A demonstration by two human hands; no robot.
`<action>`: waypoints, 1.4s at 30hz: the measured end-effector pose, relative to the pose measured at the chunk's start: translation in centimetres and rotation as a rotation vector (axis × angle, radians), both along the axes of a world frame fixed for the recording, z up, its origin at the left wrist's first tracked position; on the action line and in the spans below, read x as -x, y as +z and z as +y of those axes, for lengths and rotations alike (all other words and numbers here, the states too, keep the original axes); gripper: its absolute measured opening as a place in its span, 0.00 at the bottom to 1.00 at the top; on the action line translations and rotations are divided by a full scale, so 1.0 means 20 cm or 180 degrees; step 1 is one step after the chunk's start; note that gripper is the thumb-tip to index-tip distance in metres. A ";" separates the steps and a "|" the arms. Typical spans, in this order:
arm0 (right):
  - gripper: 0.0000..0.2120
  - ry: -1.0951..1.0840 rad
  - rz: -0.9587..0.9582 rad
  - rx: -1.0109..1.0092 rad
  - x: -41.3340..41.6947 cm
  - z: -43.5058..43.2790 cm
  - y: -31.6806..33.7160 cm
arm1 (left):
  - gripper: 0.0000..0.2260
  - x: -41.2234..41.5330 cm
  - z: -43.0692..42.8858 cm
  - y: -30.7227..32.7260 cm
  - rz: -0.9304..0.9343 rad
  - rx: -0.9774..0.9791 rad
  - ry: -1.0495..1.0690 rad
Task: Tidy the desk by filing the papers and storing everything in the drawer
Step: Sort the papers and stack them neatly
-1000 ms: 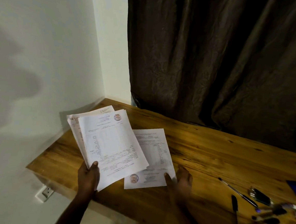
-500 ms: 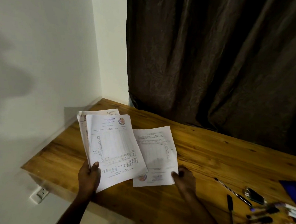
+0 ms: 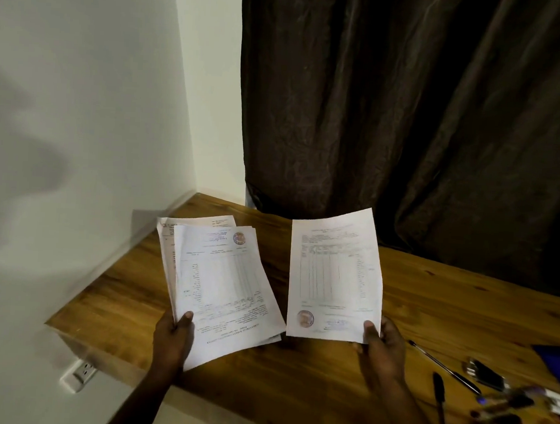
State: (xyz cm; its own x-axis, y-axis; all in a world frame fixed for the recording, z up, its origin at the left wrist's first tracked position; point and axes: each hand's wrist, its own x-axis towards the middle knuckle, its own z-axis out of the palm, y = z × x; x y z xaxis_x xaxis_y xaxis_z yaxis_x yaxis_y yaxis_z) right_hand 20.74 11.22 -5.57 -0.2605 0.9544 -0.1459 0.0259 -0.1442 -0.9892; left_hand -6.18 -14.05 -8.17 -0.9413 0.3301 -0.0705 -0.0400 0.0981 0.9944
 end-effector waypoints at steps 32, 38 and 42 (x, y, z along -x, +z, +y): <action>0.18 0.0949 0.0013 0.0304 0.10 -0.16 0.11 | 0.14 -0.36 0.26 0.14 -0.0797 -0.0187 -0.0605; 0.17 0.1207 0.0277 0.0976 0.04 -0.10 0.15 | 0.13 -0.34 0.25 0.21 -0.0663 -0.0035 -0.0717; 0.17 0.1314 0.0317 0.0789 0.04 -0.11 0.17 | 0.12 -0.33 0.25 0.22 -0.0688 -0.0221 -0.0933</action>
State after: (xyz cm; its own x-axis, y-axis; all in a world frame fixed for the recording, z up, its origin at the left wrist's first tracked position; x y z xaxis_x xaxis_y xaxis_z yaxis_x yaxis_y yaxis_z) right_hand 20.04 9.10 -2.26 -0.6340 0.7080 -0.3109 0.0377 -0.3733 -0.9269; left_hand 0.46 -8.96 -3.84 -0.7719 0.5945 -0.2253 -0.2302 0.0690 0.9707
